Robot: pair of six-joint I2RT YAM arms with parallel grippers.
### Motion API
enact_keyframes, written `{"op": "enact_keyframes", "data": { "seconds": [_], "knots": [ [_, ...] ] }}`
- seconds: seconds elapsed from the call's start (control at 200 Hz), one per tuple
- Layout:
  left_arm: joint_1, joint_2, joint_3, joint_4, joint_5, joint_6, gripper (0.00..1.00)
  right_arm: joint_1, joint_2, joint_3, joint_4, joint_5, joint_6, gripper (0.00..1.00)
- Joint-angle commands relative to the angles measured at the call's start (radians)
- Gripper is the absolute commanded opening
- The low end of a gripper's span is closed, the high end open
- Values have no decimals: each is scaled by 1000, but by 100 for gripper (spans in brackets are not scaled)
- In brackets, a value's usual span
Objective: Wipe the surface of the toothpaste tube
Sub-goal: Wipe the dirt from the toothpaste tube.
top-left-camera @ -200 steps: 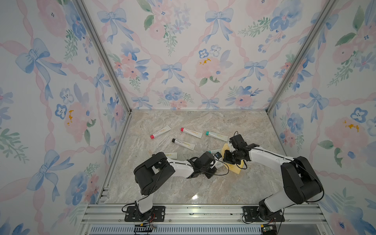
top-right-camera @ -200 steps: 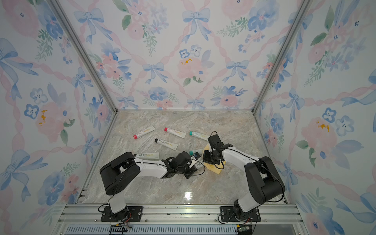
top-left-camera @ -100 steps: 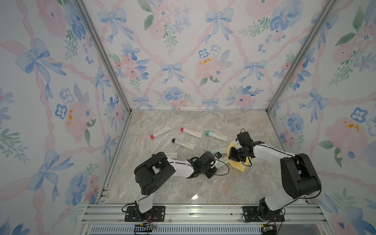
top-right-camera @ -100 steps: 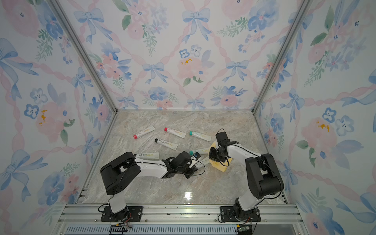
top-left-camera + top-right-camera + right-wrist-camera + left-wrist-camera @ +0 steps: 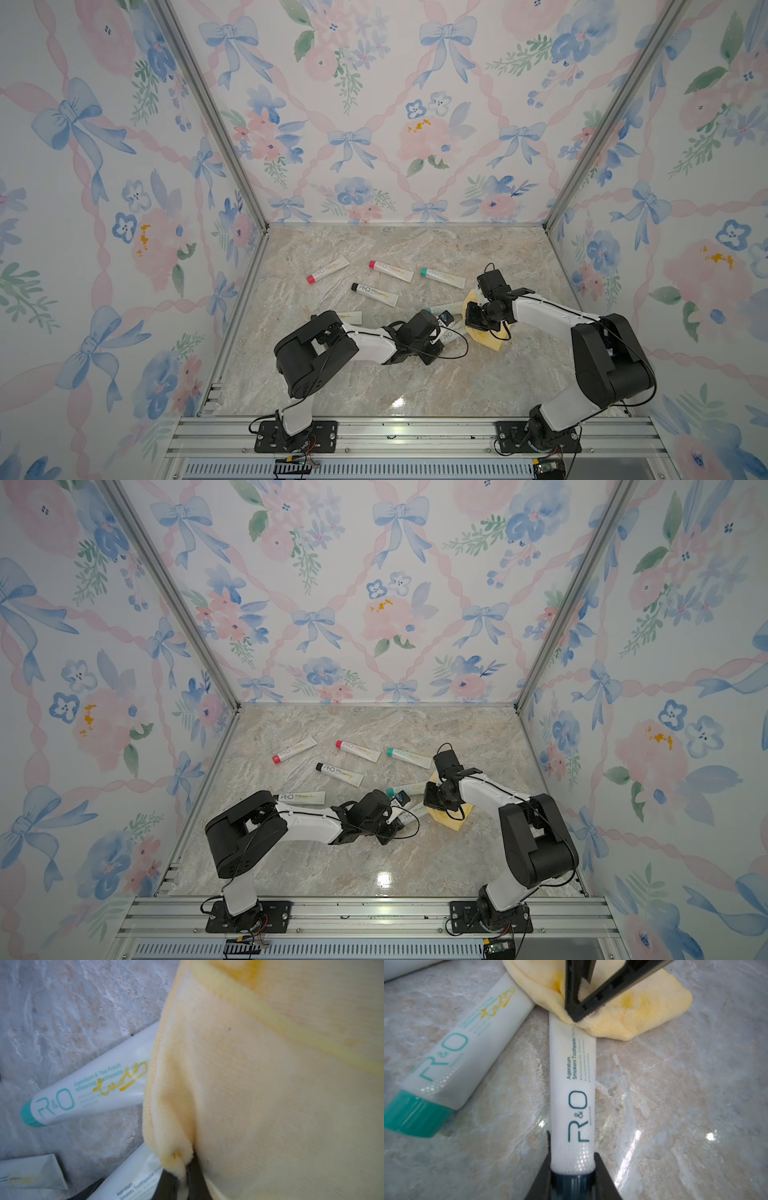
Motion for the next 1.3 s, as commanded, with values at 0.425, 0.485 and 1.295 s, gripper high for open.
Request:
{"op": "enact_keyframes", "data": {
  "seconds": [0.425, 0.485, 1.295],
  "knots": [
    [-20, 46, -25, -120, 47, 11, 14, -29, -11, -18, -62, -11, 2, 10],
    [-21, 37, -30, -121, 47, 10, 14, -55, -8, -2, -74, 2, -11, 10],
    [-22, 53, -23, -120, 43, 11, 15, 108, -54, -99, -13, -140, 70, 10]
  ]
}}
